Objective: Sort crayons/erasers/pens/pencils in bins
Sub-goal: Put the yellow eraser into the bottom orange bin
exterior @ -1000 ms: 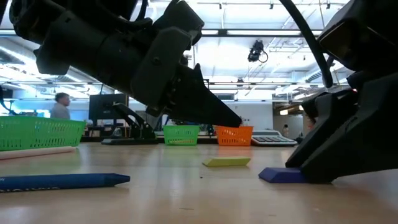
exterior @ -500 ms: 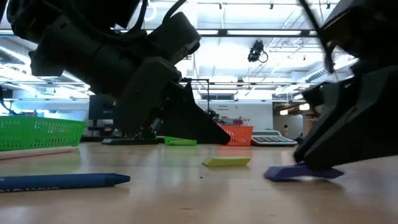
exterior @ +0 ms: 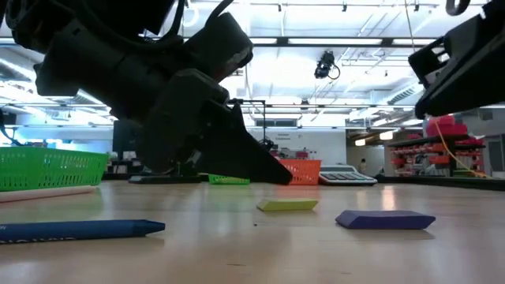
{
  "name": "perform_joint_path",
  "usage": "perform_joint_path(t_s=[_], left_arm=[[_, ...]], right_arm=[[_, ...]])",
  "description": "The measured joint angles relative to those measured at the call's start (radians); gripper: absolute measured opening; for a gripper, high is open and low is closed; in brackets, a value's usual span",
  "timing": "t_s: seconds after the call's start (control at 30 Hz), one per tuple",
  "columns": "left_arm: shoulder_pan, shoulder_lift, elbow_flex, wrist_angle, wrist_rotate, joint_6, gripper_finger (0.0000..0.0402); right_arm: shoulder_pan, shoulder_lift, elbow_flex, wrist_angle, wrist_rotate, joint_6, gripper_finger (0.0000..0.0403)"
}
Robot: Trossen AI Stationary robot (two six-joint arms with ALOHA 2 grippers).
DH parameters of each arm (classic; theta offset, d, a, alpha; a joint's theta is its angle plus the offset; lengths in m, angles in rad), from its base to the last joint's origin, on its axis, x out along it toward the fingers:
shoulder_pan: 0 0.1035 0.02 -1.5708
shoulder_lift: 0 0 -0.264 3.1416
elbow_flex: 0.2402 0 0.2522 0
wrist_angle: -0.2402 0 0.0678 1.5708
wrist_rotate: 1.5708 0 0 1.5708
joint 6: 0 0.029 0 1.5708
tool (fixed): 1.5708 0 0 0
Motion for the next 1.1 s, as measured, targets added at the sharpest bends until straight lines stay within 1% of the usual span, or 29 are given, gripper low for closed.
perform_joint_path(t_s=[0.03, 0.1, 0.17, 0.27, 0.4, 0.5, 0.6, 0.73, 0.87, 1.1], left_arm=[[0.000, 0.000, 0.000, 0.000, 0.022, 0.005, 0.0033], [0.000, 0.000, 0.000, 0.000, 0.099, 0.044, 0.0035], [-0.005, 0.000, 0.004, -0.001, 0.125, 0.044, 0.0047], [-0.008, 0.000, 0.007, -0.003, 0.125, 0.012, 0.0082], [-0.005, 0.000, 0.008, 0.014, 0.119, -0.012, 0.0148], [-0.005, 0.000, 0.009, 0.012, 0.114, -0.012, 0.0190], [0.000, 0.000, 0.009, 0.003, 0.044, -0.038, 0.0216], [0.021, 0.000, 0.009, -0.009, 0.027, -0.079, 0.0222], [0.030, 0.017, 0.009, -0.013, 0.061, -0.117, 0.0212], [0.034, 0.086, 0.013, 0.017, 0.067, -0.166, 0.0197]], right_arm=[[0.000, 0.005, 0.000, -0.001, -0.006, 0.007, 0.0041], [-0.005, 0.017, 0.000, -0.019, -0.023, 0.014, 0.0045], [-0.013, 0.029, -0.001, -0.032, -0.042, 0.020, 0.0055], [-0.028, 0.034, -0.001, -0.044, -0.048, 0.037, 0.0082], [-0.048, 0.035, -0.001, -0.043, -0.044, 0.033, 0.0119], [-0.059, 0.035, -0.001, -0.046, -0.044, 0.020, 0.0139], [-0.069, 0.035, -0.001, -0.045, -0.044, 0.022, 0.0148], [-0.070, 0.035, -0.001, -0.045, -0.044, 0.023, 0.0149], [-0.068, 0.035, -0.001, -0.045, -0.044, 0.023, 0.0146], [-0.068, 0.035, -0.001, -0.056, -0.045, 0.020, 0.0145]])
